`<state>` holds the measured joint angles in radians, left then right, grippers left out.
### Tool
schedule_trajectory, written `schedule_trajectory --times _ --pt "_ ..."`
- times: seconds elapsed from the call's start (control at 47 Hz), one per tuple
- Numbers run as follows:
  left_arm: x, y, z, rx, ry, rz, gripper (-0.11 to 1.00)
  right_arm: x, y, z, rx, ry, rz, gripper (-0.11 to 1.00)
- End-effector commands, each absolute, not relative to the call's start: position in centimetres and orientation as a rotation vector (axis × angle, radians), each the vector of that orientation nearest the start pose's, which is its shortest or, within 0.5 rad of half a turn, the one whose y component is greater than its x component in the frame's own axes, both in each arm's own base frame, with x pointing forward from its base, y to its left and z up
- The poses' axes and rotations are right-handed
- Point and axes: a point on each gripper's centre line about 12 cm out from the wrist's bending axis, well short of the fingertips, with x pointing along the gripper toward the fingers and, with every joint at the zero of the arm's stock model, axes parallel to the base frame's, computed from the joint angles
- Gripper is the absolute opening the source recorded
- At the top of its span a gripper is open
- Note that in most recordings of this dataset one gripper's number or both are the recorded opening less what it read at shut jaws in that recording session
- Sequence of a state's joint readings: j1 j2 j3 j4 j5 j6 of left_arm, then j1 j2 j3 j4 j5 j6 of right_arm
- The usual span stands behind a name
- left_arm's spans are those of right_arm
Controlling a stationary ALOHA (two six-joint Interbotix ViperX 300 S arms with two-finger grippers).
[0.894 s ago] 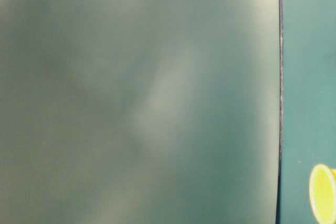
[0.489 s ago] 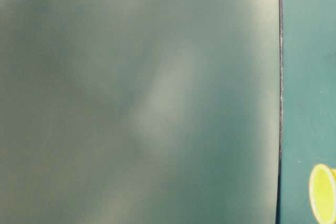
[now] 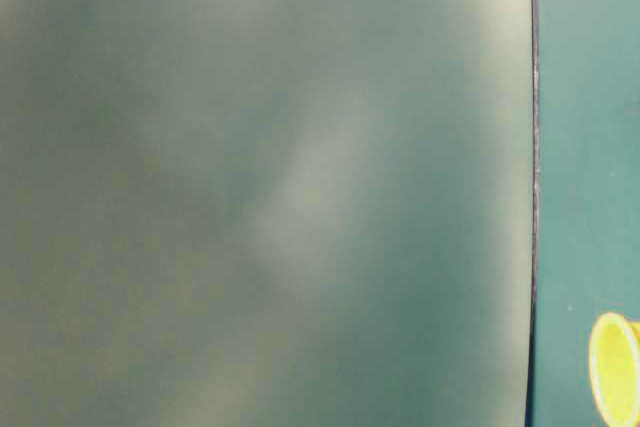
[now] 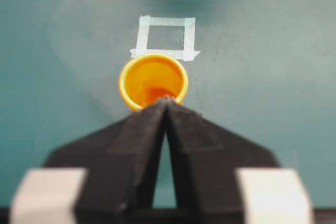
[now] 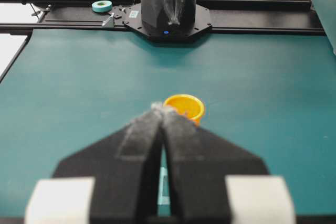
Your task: Move the cup forward with left arm.
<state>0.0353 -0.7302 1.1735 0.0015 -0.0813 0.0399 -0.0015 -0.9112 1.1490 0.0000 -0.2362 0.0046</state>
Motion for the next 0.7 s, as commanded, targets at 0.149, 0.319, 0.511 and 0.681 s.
schedule_trajectory --times 0.149,0.319,0.511,0.681 --pt "23.0 0.9 22.4 0.017 0.350 0.035 0.60 21.3 -0.1 30.2 0.008 -0.034 -0.003 0.00" --pt "23.0 0.9 21.8 0.015 0.367 0.035 0.81 21.3 -0.1 30.4 0.008 -0.038 -0.003 0.00" --pt "23.1 0.9 20.7 0.028 0.340 0.033 0.79 21.3 0.0 30.7 0.008 -0.046 -0.002 0.00" --pt "23.5 0.9 19.2 0.027 0.314 0.033 0.79 21.3 -0.1 31.0 0.008 -0.052 -0.003 0.00"
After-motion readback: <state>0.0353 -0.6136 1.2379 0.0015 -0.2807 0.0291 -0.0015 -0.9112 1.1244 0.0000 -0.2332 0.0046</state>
